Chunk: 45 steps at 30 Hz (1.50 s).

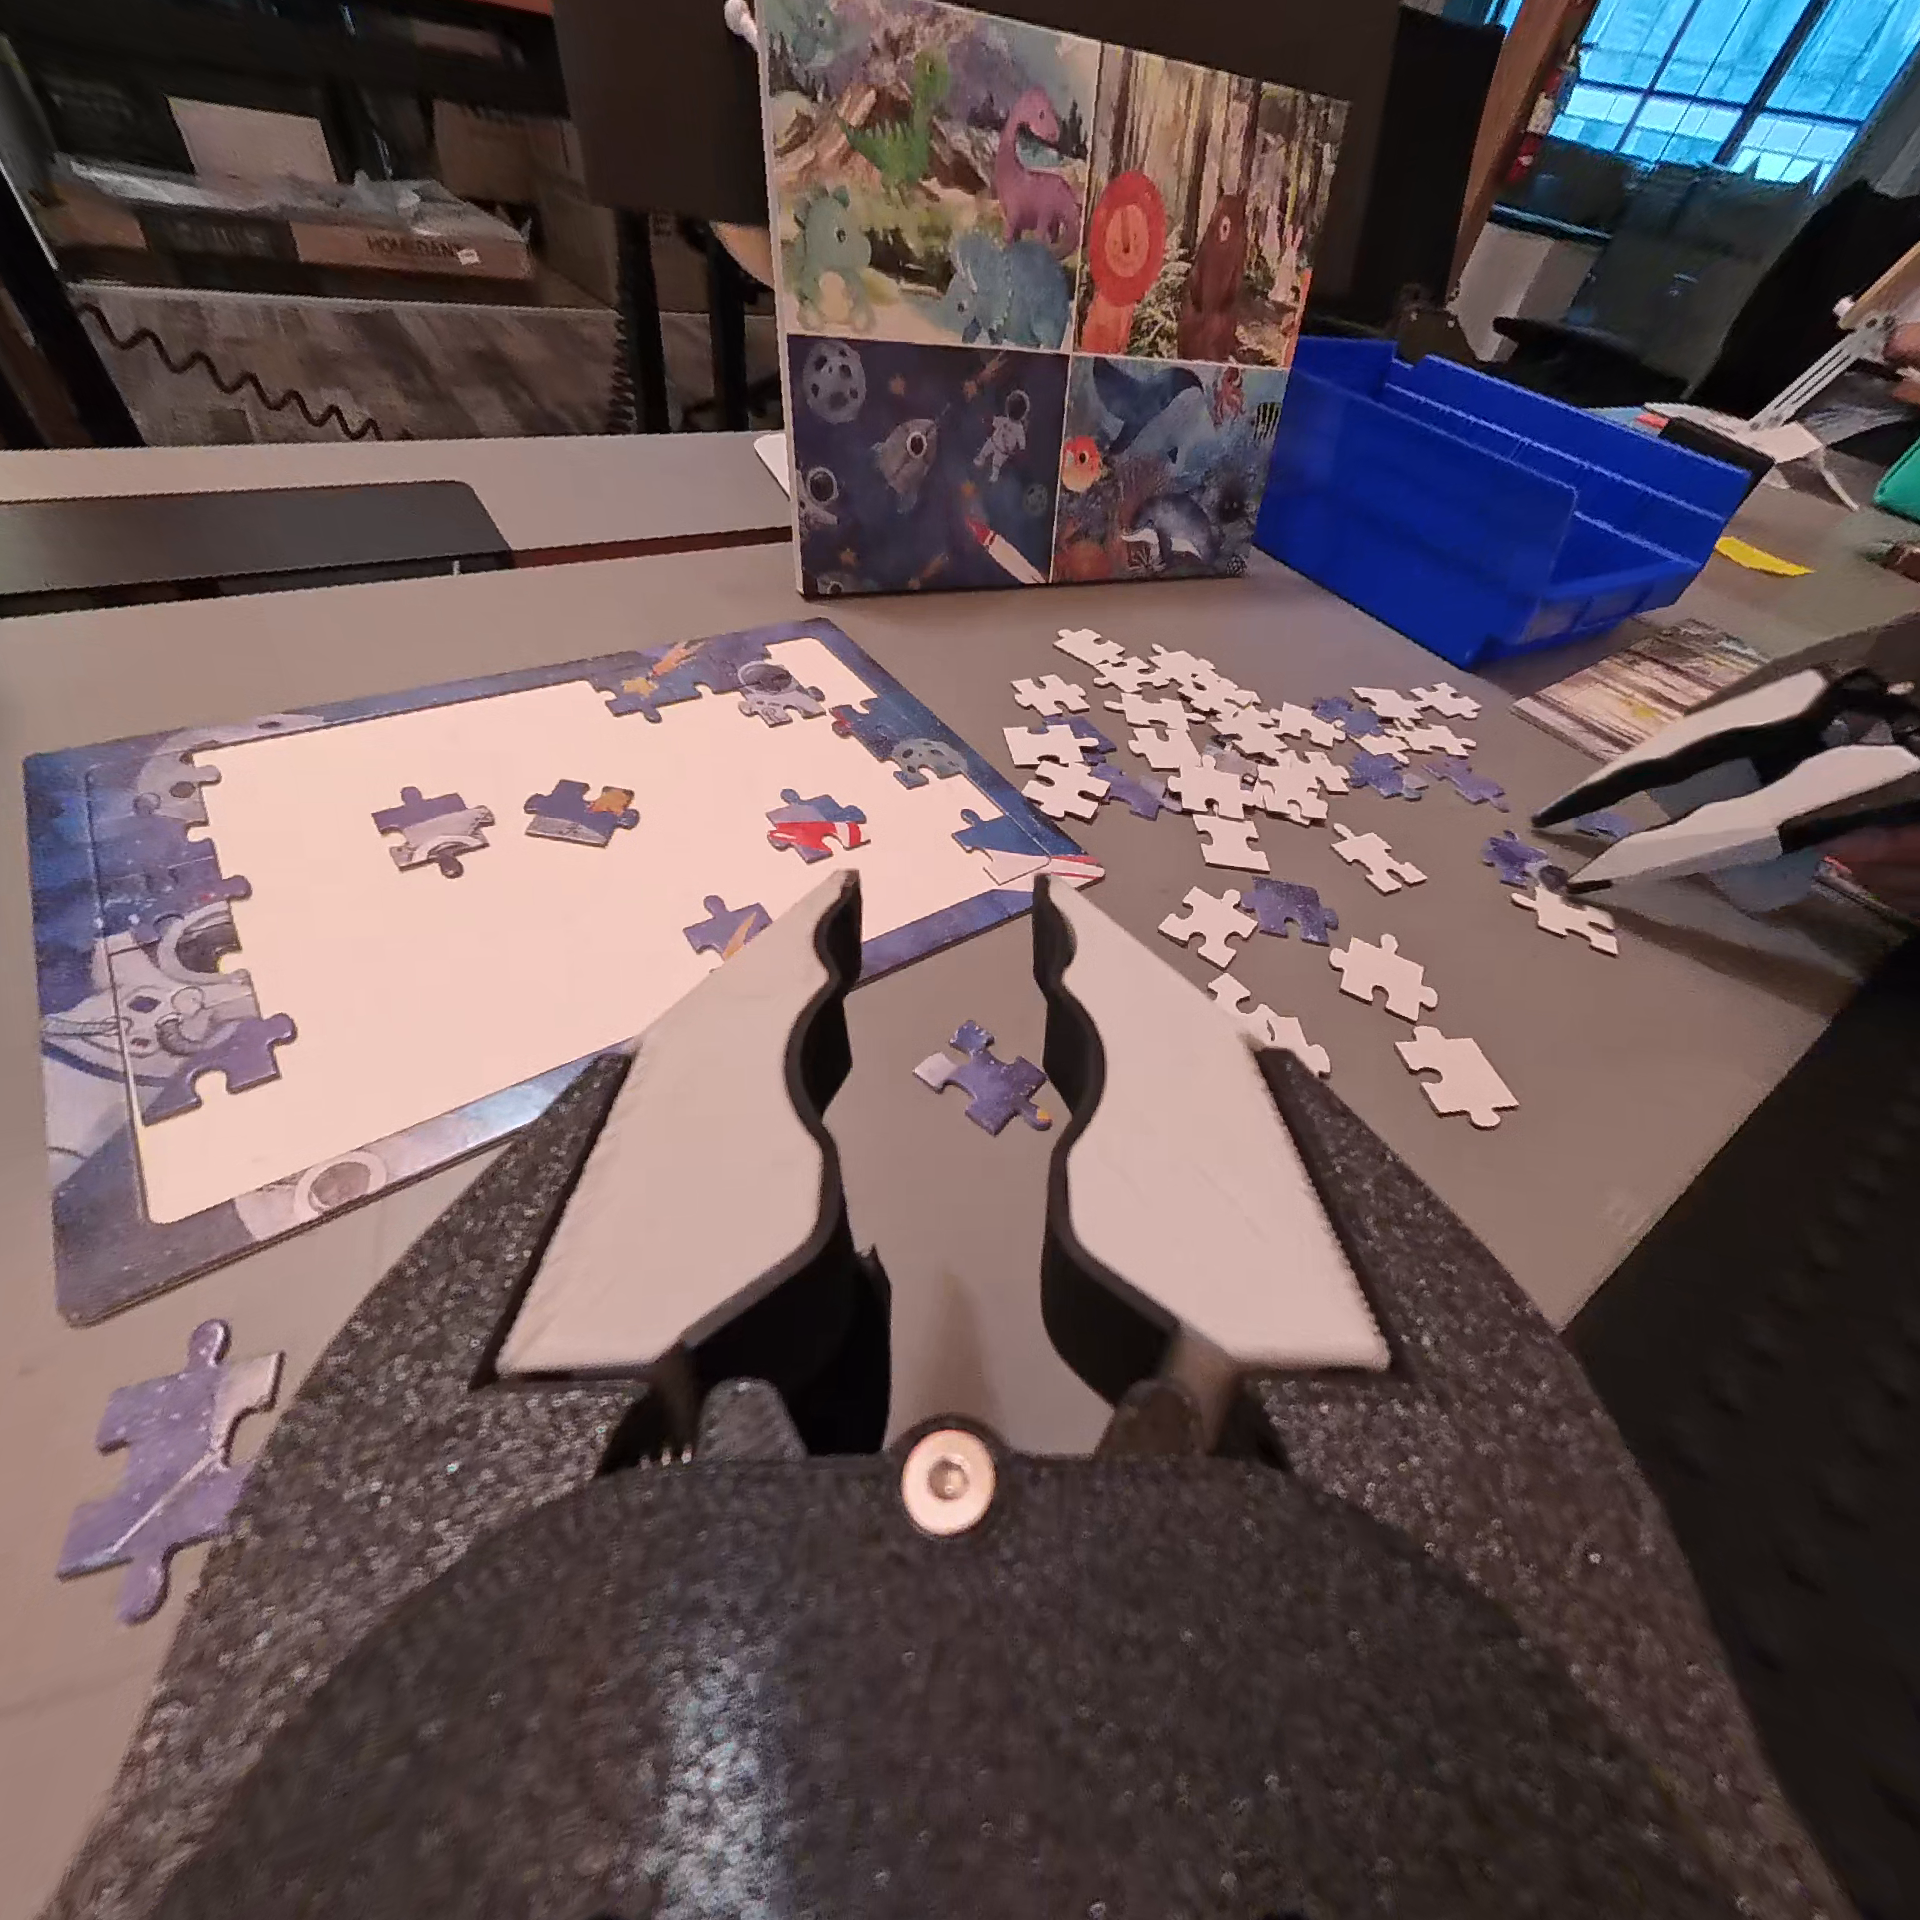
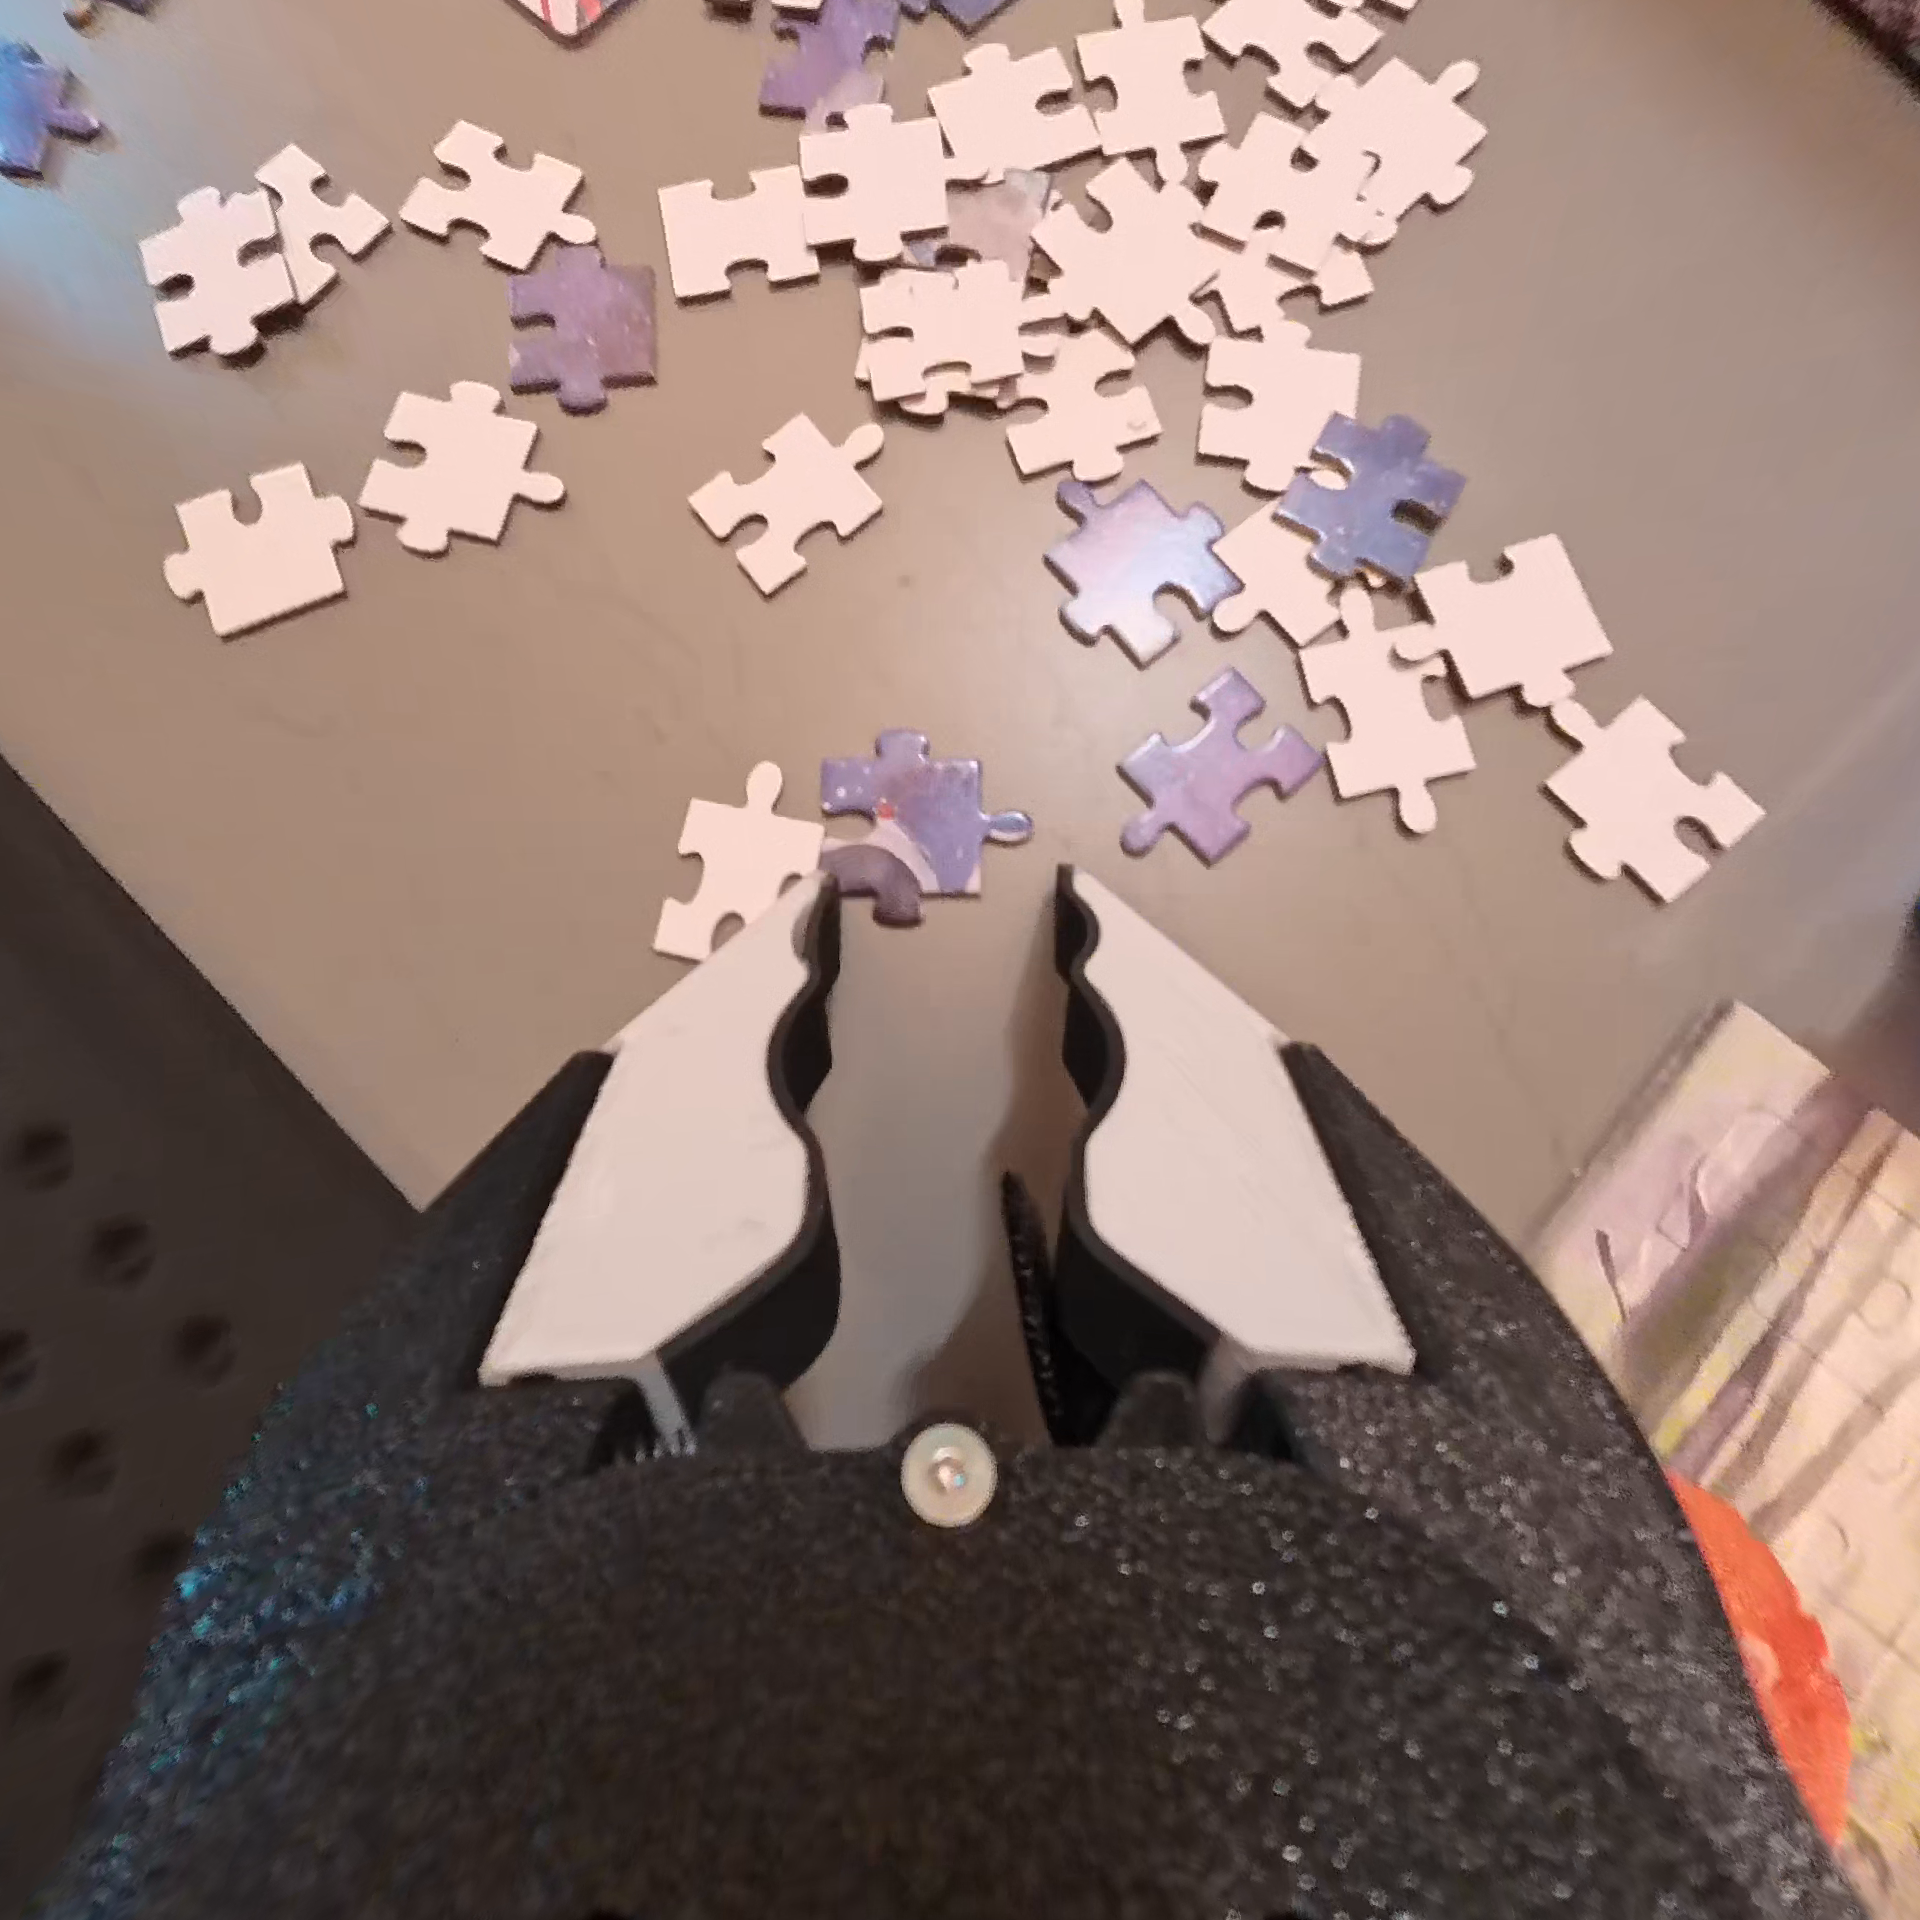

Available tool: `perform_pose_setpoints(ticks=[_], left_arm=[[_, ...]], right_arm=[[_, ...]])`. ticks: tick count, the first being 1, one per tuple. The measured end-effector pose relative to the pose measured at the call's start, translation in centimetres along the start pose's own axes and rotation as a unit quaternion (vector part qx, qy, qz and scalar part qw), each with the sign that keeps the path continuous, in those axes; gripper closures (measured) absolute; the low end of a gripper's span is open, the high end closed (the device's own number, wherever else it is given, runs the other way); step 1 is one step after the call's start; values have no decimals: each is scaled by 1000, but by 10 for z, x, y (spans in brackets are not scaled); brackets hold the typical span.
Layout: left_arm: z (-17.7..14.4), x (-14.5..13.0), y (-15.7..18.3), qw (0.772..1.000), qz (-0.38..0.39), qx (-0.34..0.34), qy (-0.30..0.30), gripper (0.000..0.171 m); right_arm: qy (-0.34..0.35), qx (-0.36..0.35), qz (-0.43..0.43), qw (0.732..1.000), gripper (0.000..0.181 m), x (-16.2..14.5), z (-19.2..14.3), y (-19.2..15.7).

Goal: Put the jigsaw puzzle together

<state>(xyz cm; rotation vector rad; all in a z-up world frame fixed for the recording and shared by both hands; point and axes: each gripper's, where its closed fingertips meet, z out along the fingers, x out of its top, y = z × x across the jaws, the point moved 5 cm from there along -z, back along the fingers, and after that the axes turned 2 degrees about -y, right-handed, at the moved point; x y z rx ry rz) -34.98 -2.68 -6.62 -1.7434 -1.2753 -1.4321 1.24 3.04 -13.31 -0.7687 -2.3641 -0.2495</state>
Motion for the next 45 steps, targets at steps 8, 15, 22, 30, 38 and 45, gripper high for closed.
perform_pose_setpoints(ticks=[8,15,22,30,38,45], left_arm=[[1,-2,-3,1000,-17,-8,-5,139],[5,-5,-3,999,-26,-18,-19,139],[7,-6,-2,999,-23,-19,-23,139],[6,-5,-3,999,-27,-18,-21,139],[6,-6,-3,999,-34,-25,-20,139],[6,-7,-3,998,-39,-31,-23,139]], right_arm=[[-6,5,-21,1000,142,8,7,-10],[0,20,-4,1000,145,9,10,-15],[-2,37,-17,999,140,9,10,-15],[-4,33,-25,999,153,12,12,-17],[-6,9,-52,999,171,20,8,-16],[0,31,-29,999,142,20,4,-17]])
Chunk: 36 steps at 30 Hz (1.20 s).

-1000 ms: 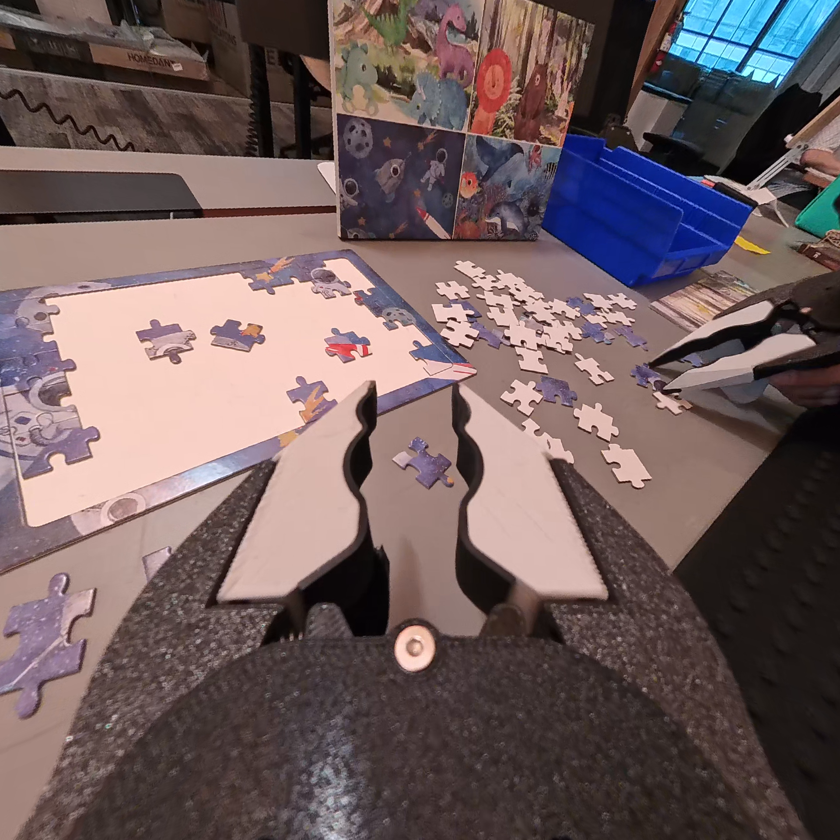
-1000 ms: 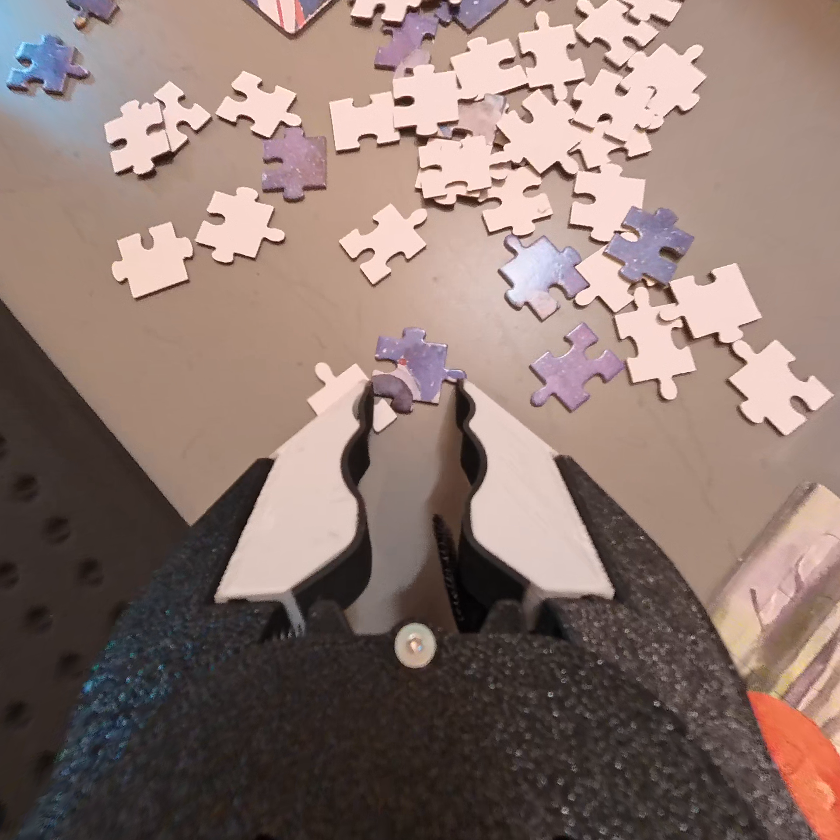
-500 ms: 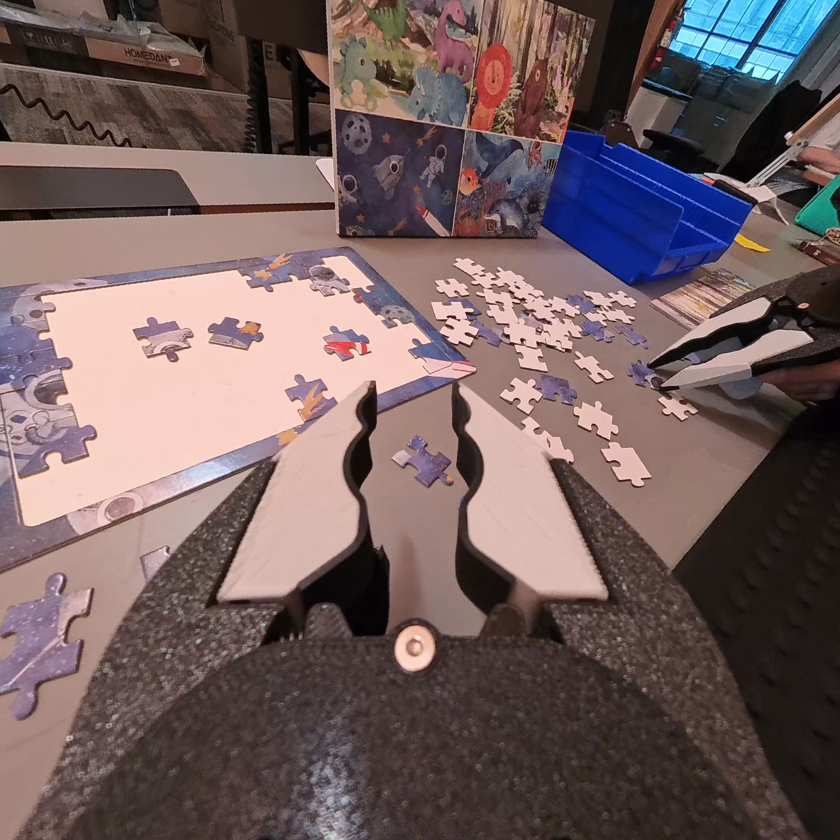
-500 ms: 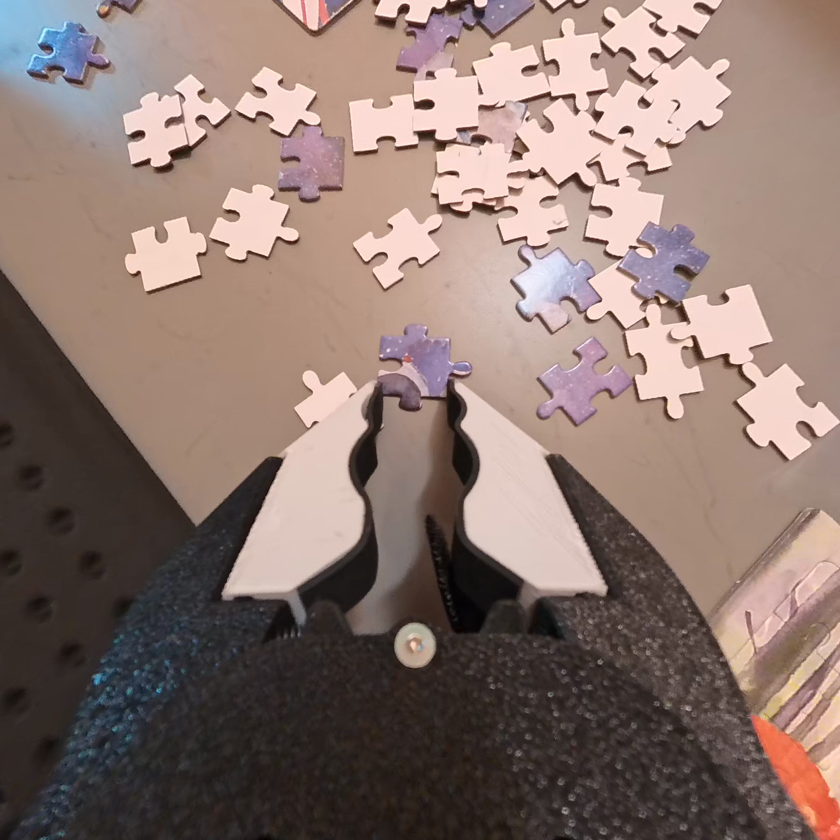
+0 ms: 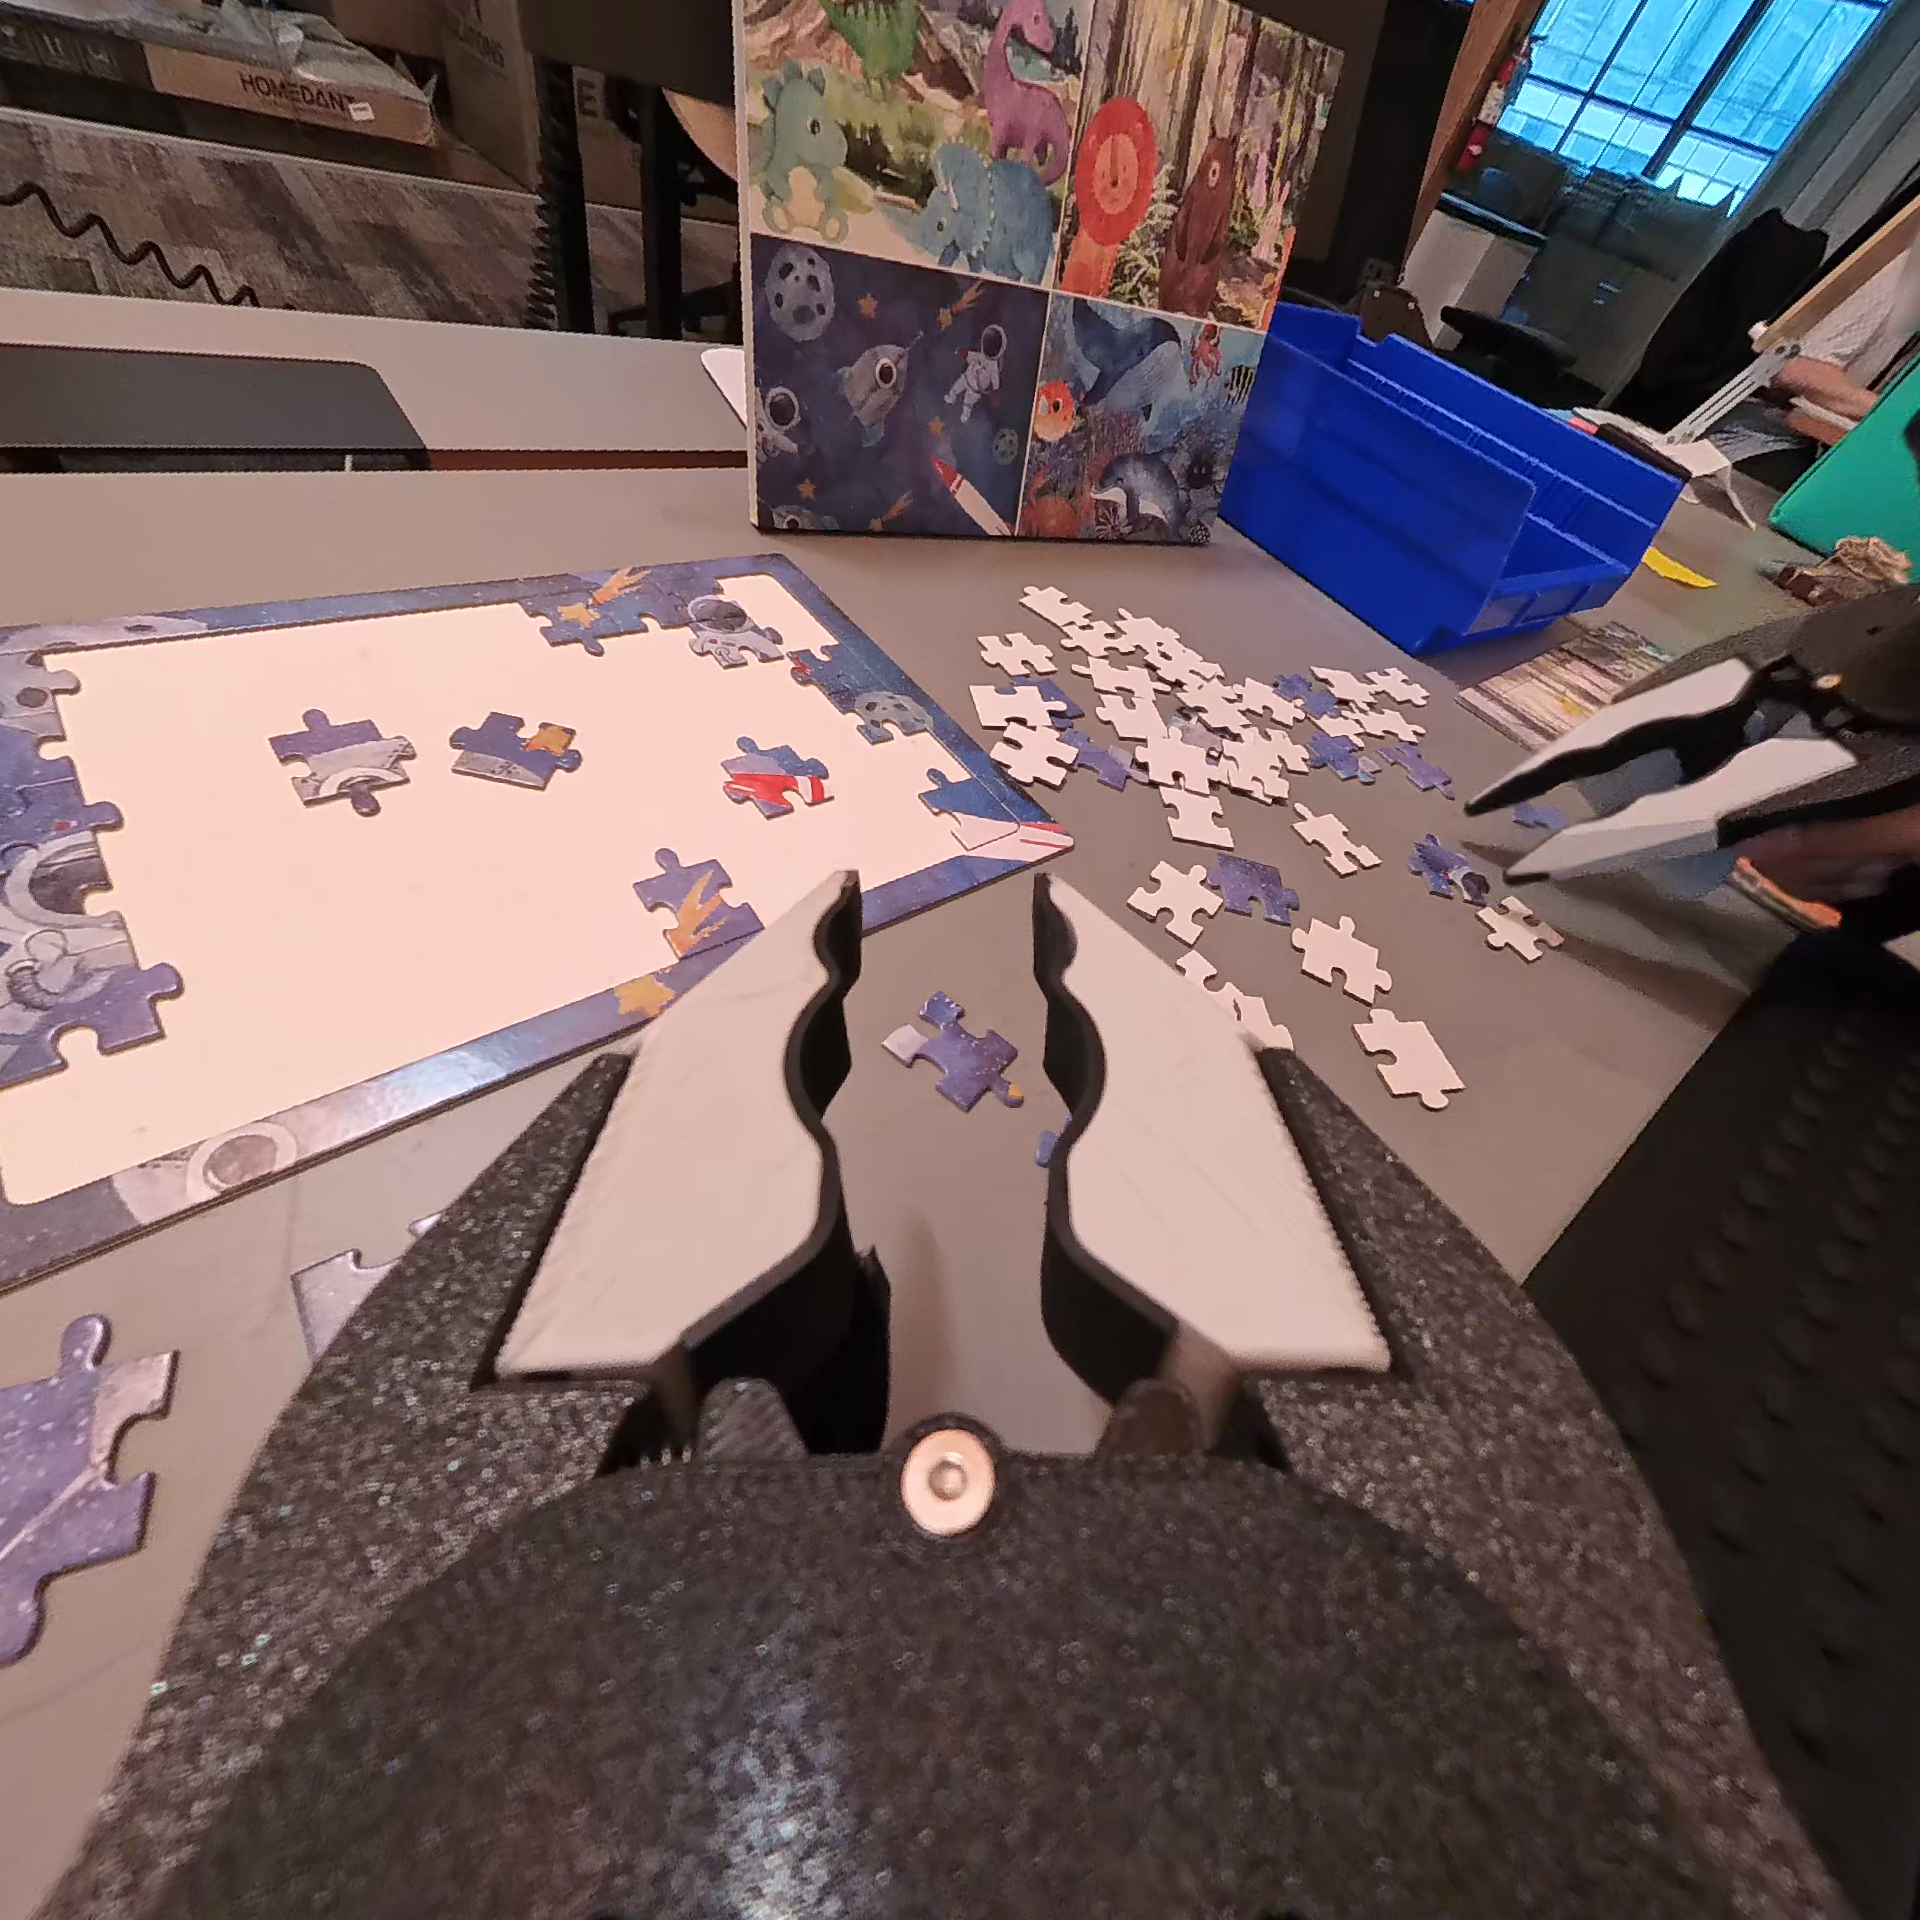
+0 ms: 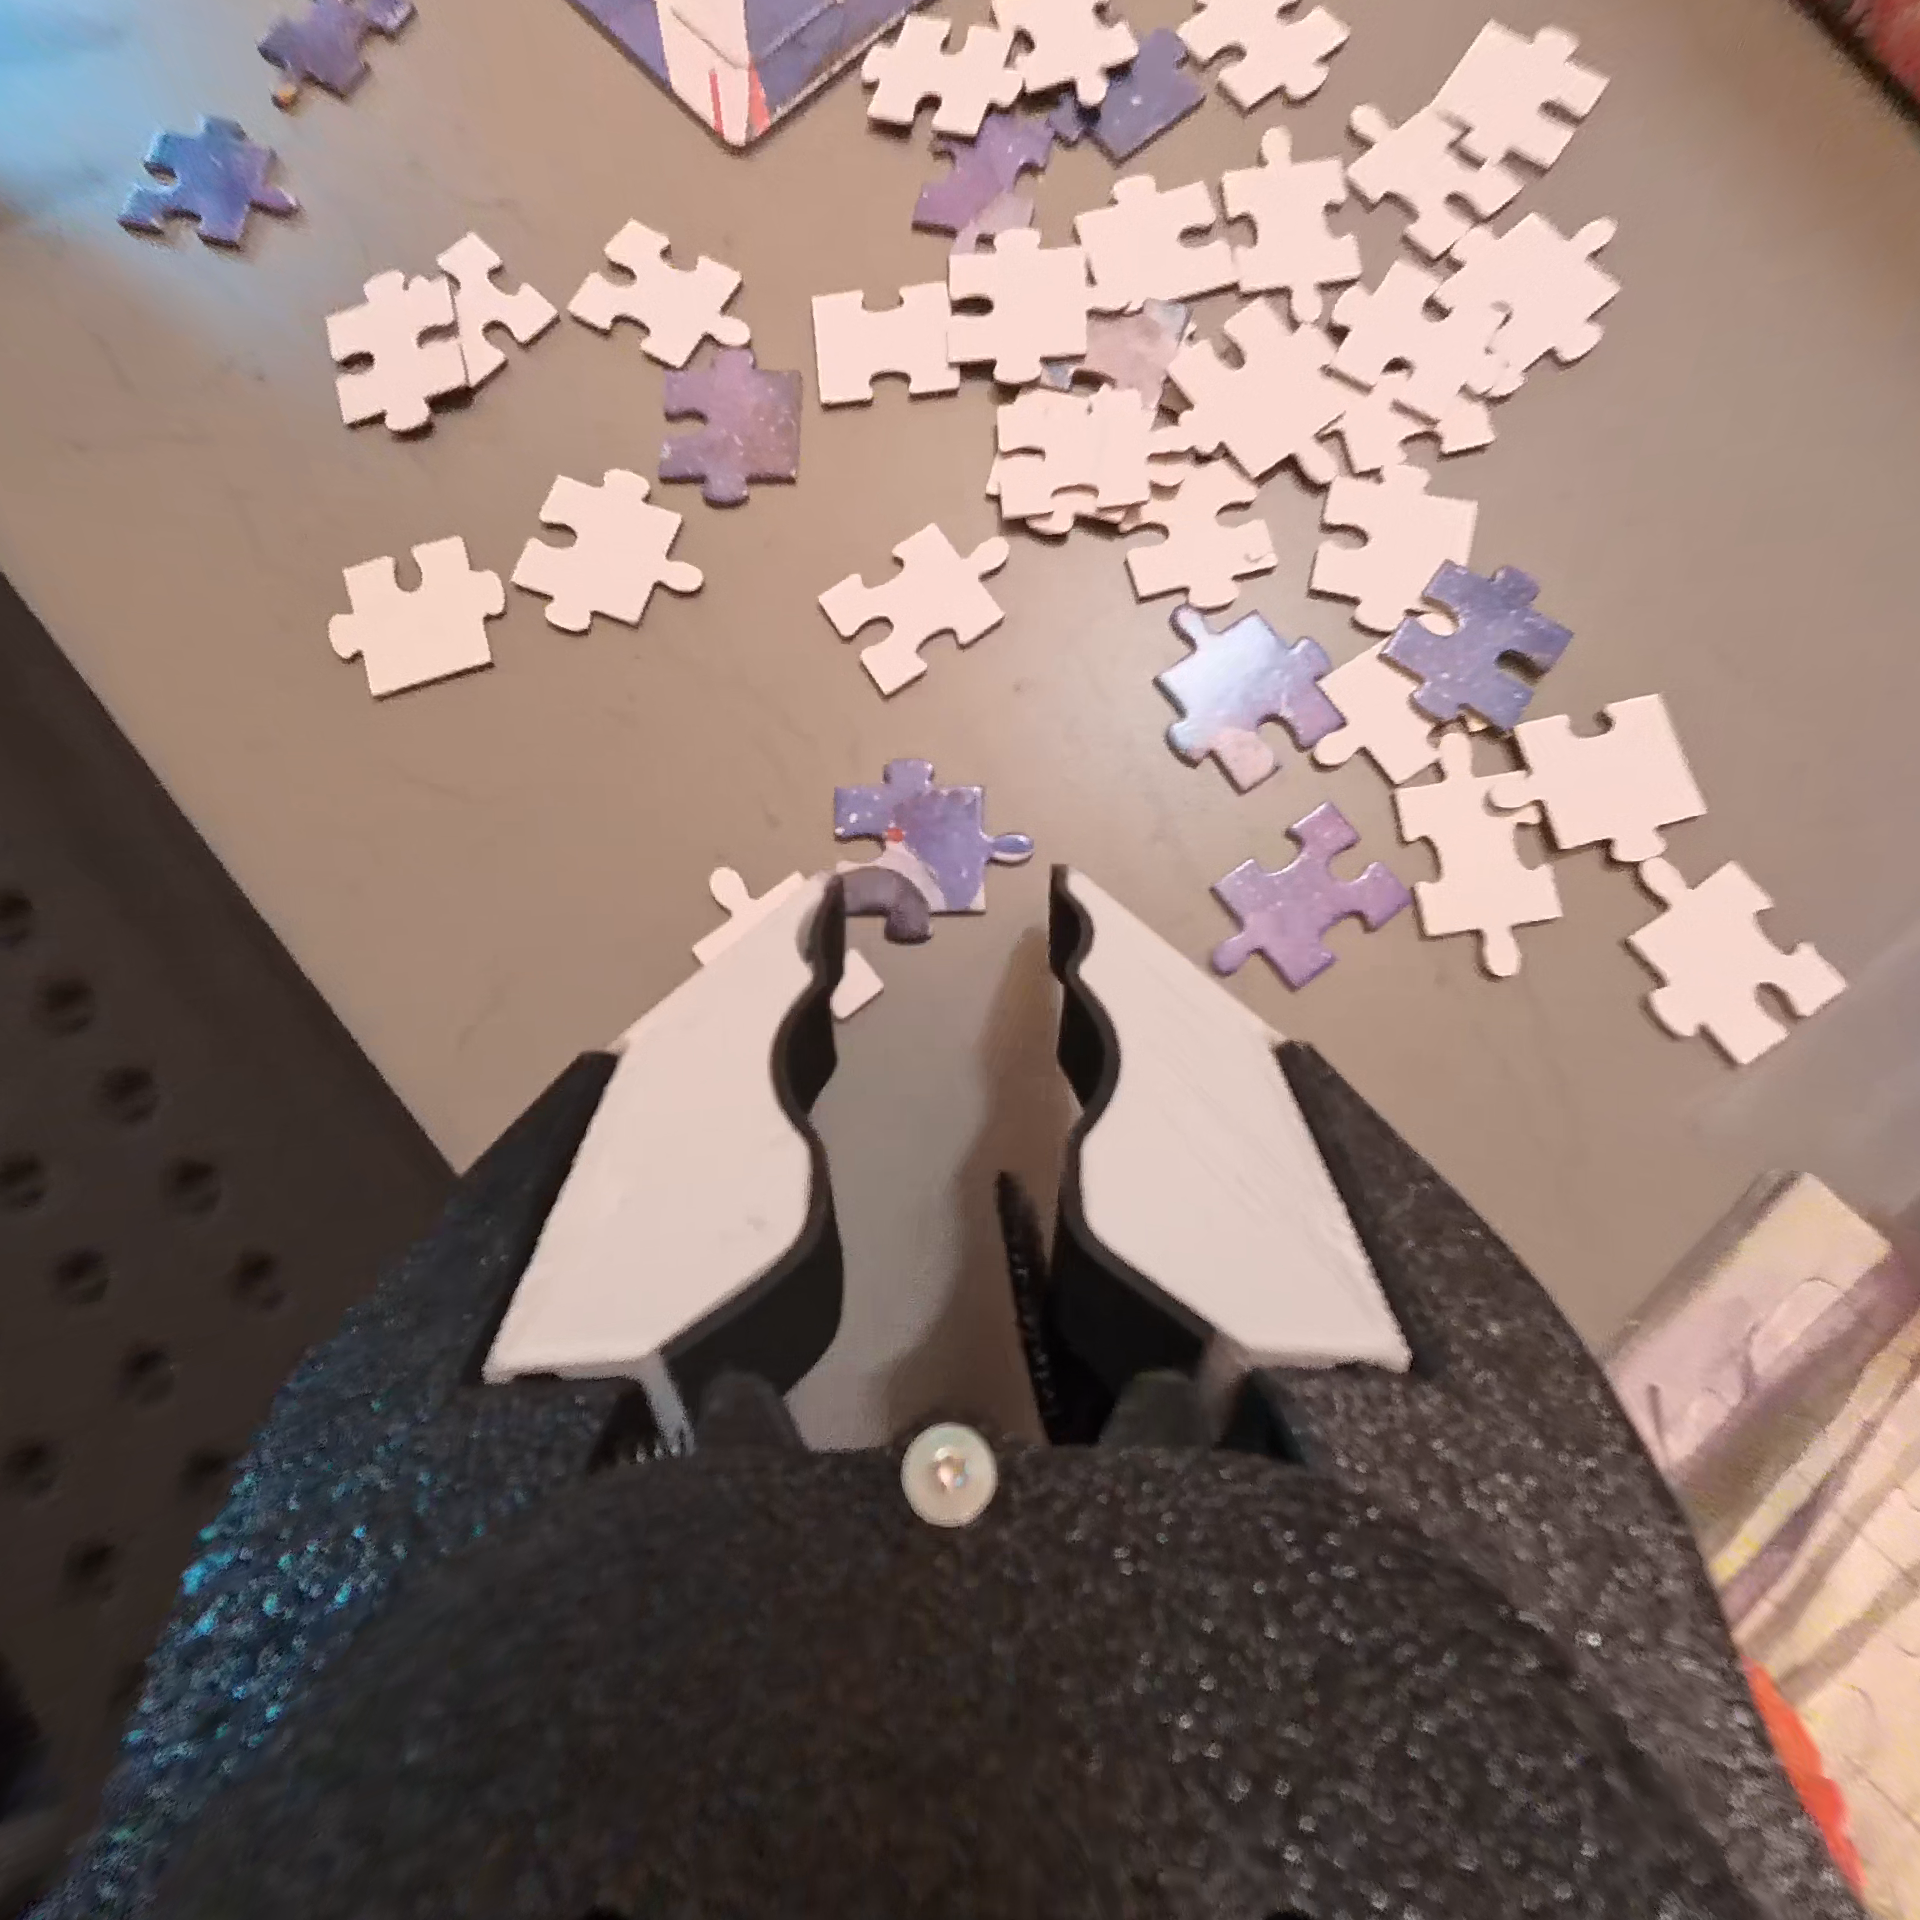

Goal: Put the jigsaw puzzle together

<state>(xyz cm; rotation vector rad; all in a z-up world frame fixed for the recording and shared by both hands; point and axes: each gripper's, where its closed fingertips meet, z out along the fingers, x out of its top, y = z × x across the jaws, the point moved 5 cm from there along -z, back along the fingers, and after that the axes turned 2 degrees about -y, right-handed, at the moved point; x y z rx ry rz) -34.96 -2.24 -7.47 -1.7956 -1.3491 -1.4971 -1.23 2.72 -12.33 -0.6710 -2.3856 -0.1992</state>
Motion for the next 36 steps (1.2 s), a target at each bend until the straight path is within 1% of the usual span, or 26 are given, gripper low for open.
perform_pose_setpoints(ticks=[3,7,9,11,13,15,17,18,19,20,21,22,25,28,30,32,36], left_arm=[[0,0,0,1000,1,0,0,139],[1,-1,0,1000,-2,-1,-3,139],[1,-1,0,1000,0,-2,-6,139],[2,-2,2,1000,5,-1,-8,139],[4,-1,5,1000,14,-2,-15,139],[9,0,12,999,13,-16,-32,139],[16,3,25,997,3,-46,-56,139],[19,5,32,996,1,-63,-64,139],[23,7,39,995,3,-77,-67,139],[26,8,44,994,8,-86,-69,139],[30,9,49,993,14,-91,-71,139],[33,8,53,992,22,-96,-76,139],[40,5,61,990,50,-102,-85,139],[42,0,67,987,72,-123,-71,139],[41,-5,69,986,70,-141,-60,139],[40,-8,70,984,66,-155,-63,139],[36,-4,72,984,91,-151,-38,139]], right_arm=[[-9,-11,-13,1000,140,-5,6,-5],[-10,-20,8,1000,139,-5,10,-5],[-10,-14,9,1000,149,-3,11,-8],[-9,-13,7,1000,152,-2,12,-11],[-9,-3,24,1000,154,-2,13,-9],[-9,0,29,1000,163,-2,12,-6],[-8,10,21,1000,180,-2,11,-9],[-8,2,19,1000,174,-2,10,-8],[-13,-5,20,1000,160,-3,10,-7],[-15,-8,17,1000,150,-3,9,-6],[-9,-5,5,1000,148,-1,7,-7],[-2,7,-23,1000,147,2,5,-11],[-13,38,-155,987,147,7,-2,-18],[-17,133,-220,966,147,22,-8,-20],[-65,169,-258,949,148,21,-1,-14],[-111,179,-301,930,149,16,7,-6],[-130,206,-356,902,155,16,16,-1]])
